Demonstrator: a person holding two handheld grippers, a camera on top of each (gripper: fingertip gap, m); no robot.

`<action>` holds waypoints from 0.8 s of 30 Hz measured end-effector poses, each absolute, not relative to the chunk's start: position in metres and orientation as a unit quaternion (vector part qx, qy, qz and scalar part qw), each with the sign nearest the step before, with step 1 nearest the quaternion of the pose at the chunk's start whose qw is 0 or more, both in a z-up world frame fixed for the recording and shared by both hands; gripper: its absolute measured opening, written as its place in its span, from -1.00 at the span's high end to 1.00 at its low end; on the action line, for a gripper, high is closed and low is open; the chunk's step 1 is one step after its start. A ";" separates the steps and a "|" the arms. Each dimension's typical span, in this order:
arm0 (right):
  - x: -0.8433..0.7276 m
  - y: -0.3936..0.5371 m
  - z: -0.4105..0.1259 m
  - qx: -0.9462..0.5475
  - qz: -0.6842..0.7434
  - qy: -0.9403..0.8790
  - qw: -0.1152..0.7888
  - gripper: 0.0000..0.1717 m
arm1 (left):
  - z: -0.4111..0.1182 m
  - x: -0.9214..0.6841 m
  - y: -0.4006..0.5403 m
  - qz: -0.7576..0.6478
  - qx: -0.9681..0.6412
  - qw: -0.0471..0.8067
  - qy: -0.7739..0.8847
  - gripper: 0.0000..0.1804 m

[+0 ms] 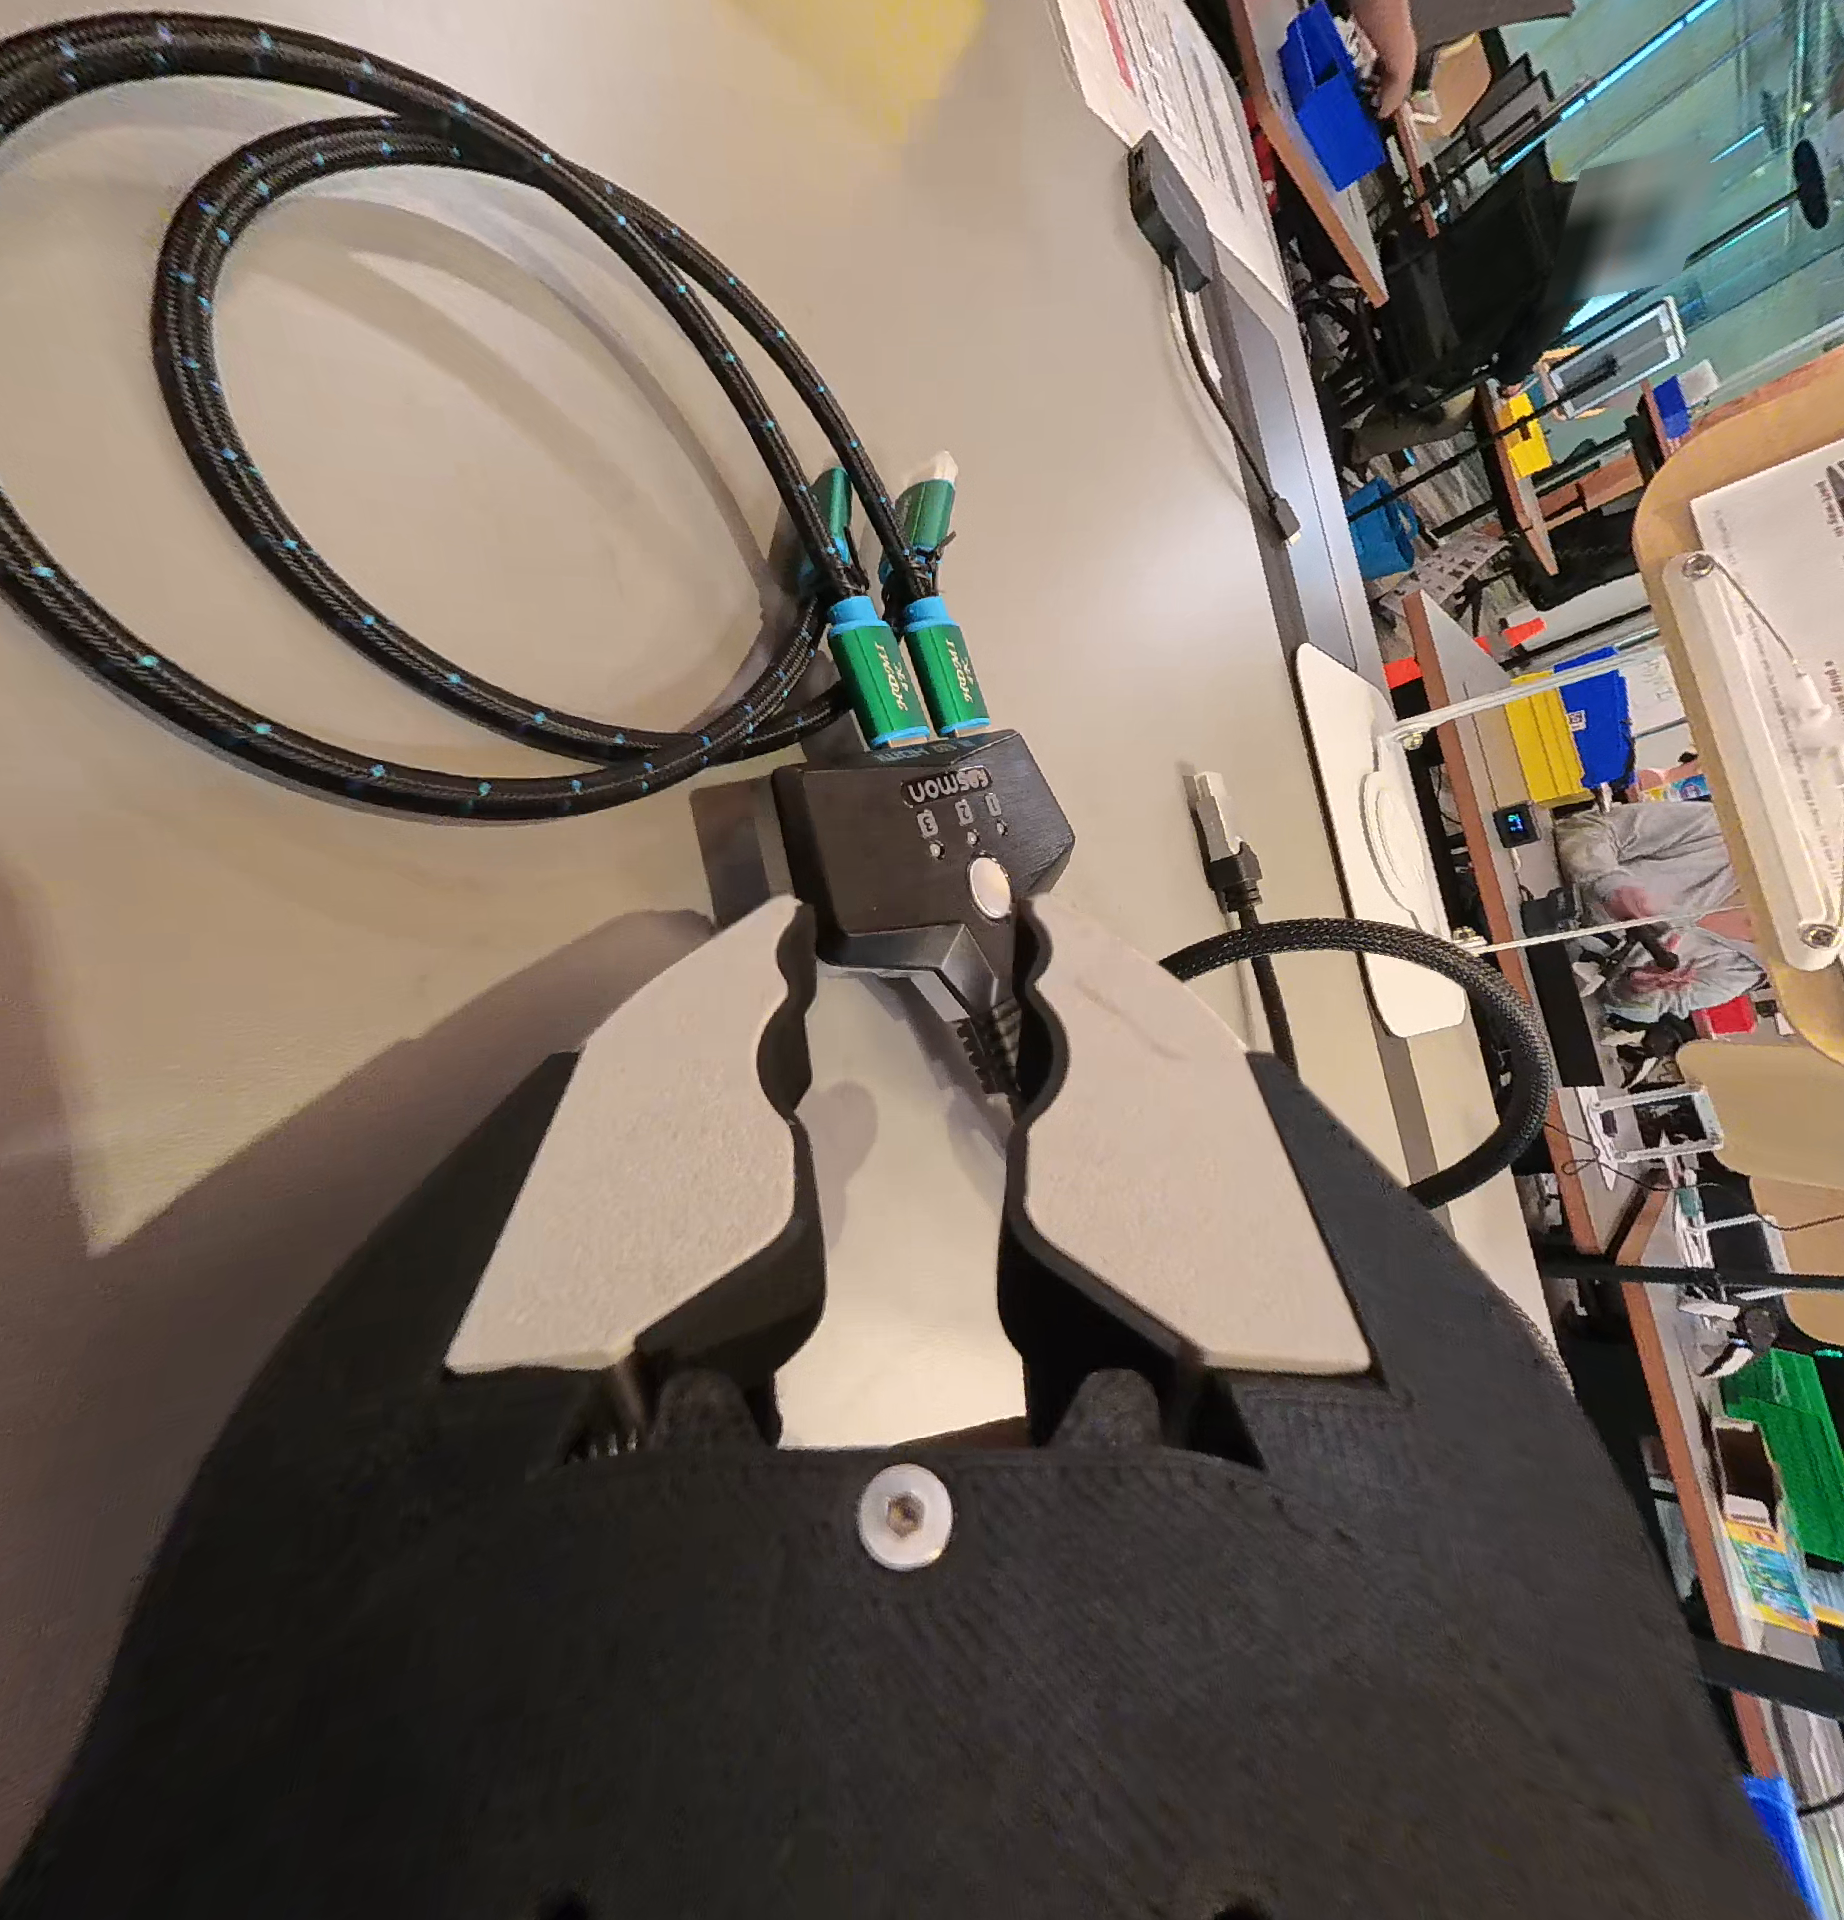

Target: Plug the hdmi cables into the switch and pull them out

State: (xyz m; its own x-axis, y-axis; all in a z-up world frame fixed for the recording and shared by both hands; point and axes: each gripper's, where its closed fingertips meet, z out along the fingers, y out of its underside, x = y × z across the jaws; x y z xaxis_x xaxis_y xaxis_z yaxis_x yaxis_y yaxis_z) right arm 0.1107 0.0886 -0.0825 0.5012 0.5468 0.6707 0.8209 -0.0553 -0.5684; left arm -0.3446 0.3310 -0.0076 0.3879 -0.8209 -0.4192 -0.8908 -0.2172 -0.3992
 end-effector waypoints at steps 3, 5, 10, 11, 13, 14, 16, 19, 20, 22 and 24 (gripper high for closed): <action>0.115 0.090 -0.081 -0.711 -0.156 -0.476 0.493 0.58 | -0.040 -0.370 0.359 0.064 -0.815 0.230 0.528 0.47; 0.117 0.091 -0.081 -0.712 -0.161 -0.472 0.495 0.59 | -0.062 -0.379 0.369 0.072 -0.816 0.186 0.543 0.47; 0.127 0.094 -0.084 -0.717 -0.178 -0.461 0.492 0.60 | -0.085 -0.384 0.374 0.063 -0.806 0.126 0.575 0.49; 0.127 0.093 -0.084 -0.718 -0.177 -0.458 0.493 0.60 | -0.084 -0.381 0.372 0.055 -0.801 0.124 0.583 0.50; 0.127 0.093 -0.084 -0.718 -0.174 -0.456 0.496 0.60 | -0.082 -0.379 0.366 0.043 -0.788 0.118 0.602 0.50; 0.126 0.092 -0.085 -0.717 -0.173 -0.456 0.498 0.60 | -0.081 -0.378 0.364 0.043 -0.775 0.117 0.620 0.50; 0.125 0.091 -0.086 -0.714 -0.175 -0.460 0.497 0.61 | -0.082 -0.373 0.356 0.041 -0.718 0.121 0.684 0.51; 0.124 0.089 -0.088 -0.712 -0.179 -0.472 0.489 0.61 | -0.083 -0.366 0.351 0.059 -0.644 0.143 0.749 0.53; 0.124 0.088 -0.088 -0.712 -0.179 -0.474 0.486 0.61 | -0.084 -0.364 0.350 0.060 -0.632 0.143 0.759 0.53; 0.124 0.087 -0.088 -0.714 -0.180 -0.474 0.483 0.61 | -0.084 -0.361 0.348 0.060 -0.605 0.146 0.781 0.53; 0.124 0.087 -0.087 -0.716 -0.179 -0.473 0.480 0.61 | -0.083 -0.355 0.346 0.048 -0.572 0.157 0.804 0.54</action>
